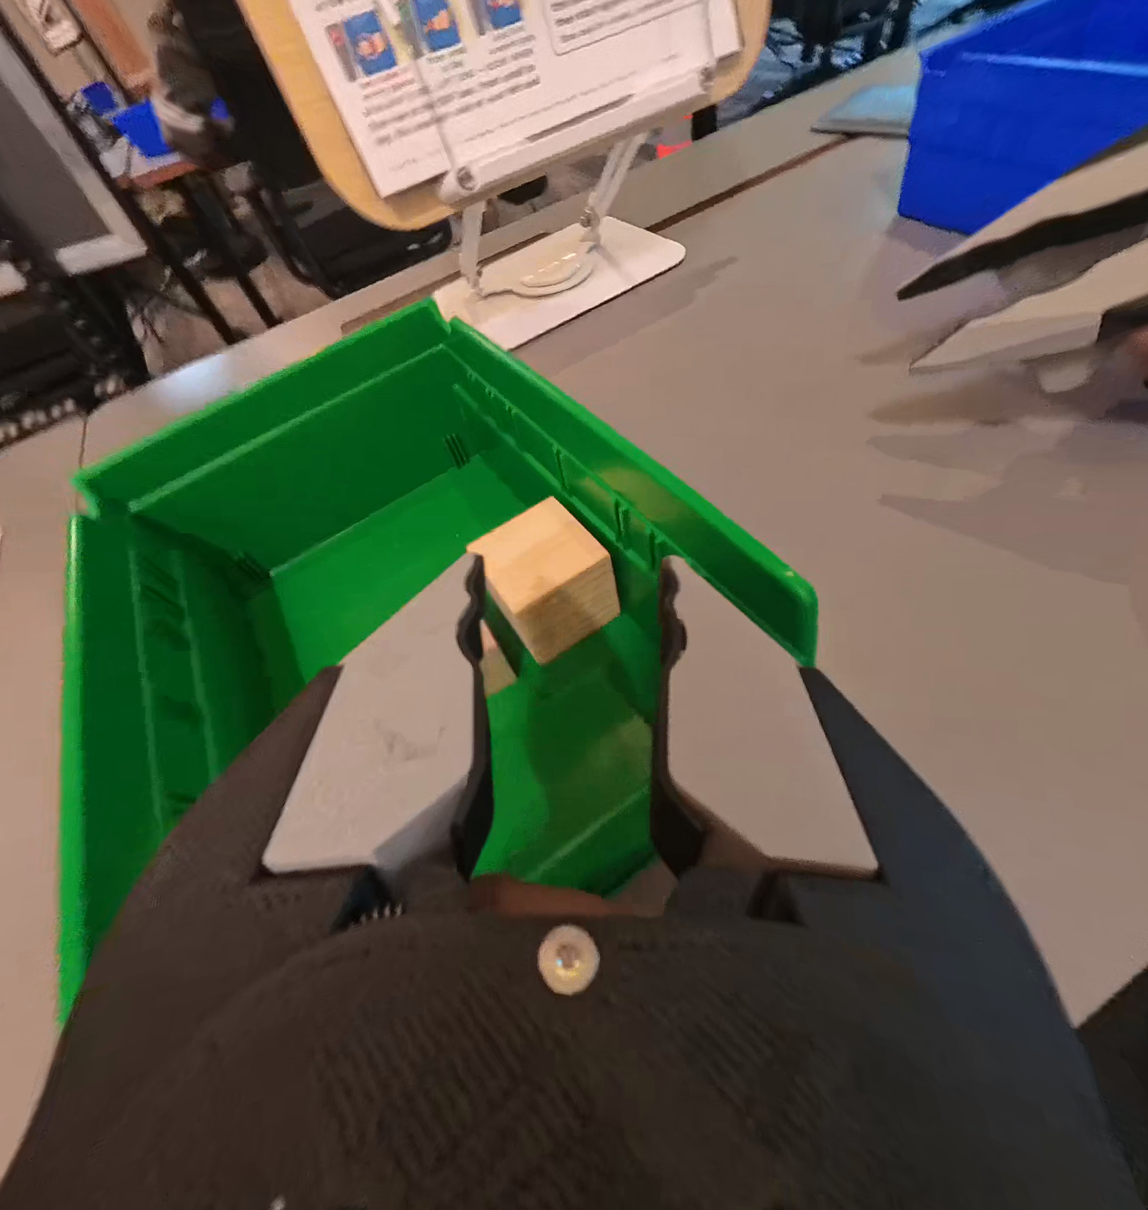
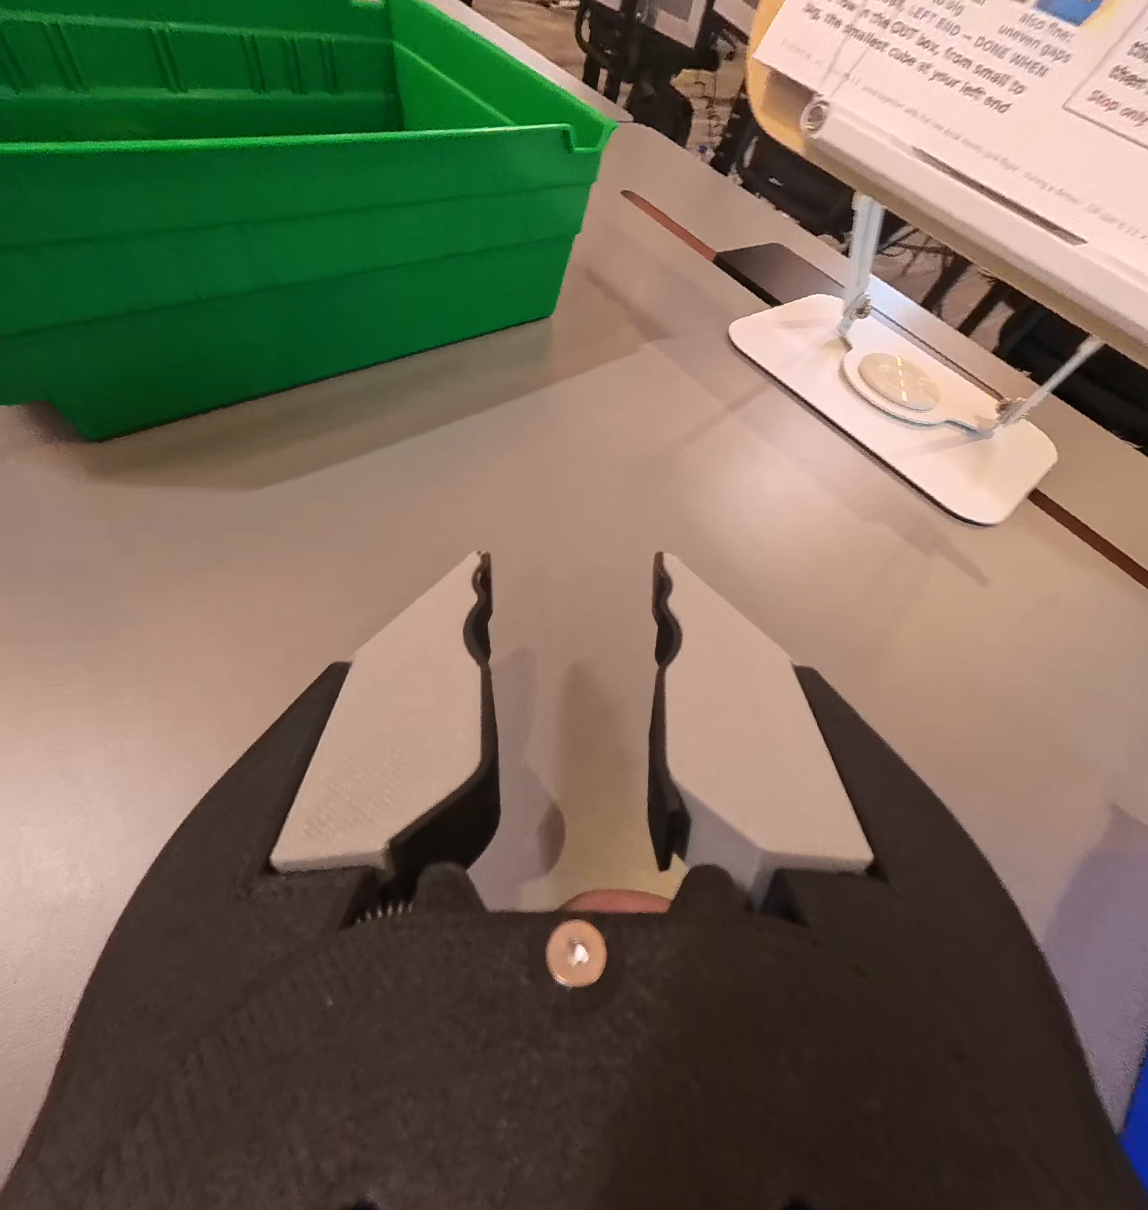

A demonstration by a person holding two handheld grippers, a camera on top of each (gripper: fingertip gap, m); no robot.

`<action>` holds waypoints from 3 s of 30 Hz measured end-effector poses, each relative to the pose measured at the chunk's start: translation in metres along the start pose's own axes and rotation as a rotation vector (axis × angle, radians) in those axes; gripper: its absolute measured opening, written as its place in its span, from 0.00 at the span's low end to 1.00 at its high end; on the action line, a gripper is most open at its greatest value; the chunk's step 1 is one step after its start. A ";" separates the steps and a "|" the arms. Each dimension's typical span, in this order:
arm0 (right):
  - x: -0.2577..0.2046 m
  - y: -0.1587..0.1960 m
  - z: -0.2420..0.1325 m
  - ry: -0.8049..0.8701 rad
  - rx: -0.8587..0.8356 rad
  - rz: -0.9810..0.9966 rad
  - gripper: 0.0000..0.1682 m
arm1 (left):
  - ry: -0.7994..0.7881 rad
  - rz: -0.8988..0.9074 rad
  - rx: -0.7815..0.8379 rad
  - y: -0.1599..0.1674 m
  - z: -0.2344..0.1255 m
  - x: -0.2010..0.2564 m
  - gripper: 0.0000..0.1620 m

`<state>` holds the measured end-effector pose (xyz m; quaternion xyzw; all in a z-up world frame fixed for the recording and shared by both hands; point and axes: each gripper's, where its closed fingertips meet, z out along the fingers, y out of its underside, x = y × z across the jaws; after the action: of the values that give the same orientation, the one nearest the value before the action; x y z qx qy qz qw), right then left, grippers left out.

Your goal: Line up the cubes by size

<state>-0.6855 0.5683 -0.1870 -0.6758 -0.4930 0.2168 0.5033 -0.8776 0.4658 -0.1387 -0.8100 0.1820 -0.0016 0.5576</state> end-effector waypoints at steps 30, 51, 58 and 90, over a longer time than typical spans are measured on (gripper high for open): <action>-0.017 -0.007 -0.002 -0.071 0.027 -0.028 0.27 | 0.525 0.728 -0.617 0.075 0.073 -0.029 0.38; -0.054 -0.027 -0.019 -0.441 0.159 0.131 0.32 | 0.215 0.537 0.350 -0.060 -0.051 0.051 0.38; -0.075 -0.040 -0.037 -0.641 0.227 0.183 0.34 | 0.335 0.576 0.466 -0.069 -0.033 0.126 0.38; -0.087 -0.057 -0.061 -0.859 0.321 0.309 0.38 | 0.342 0.627 0.527 -0.071 -0.019 0.142 0.38</action>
<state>-0.6996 0.4634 -0.1298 -0.5044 -0.5104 0.6217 0.3140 -0.7283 0.4283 -0.0961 -0.5339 0.5018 -0.0126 0.6805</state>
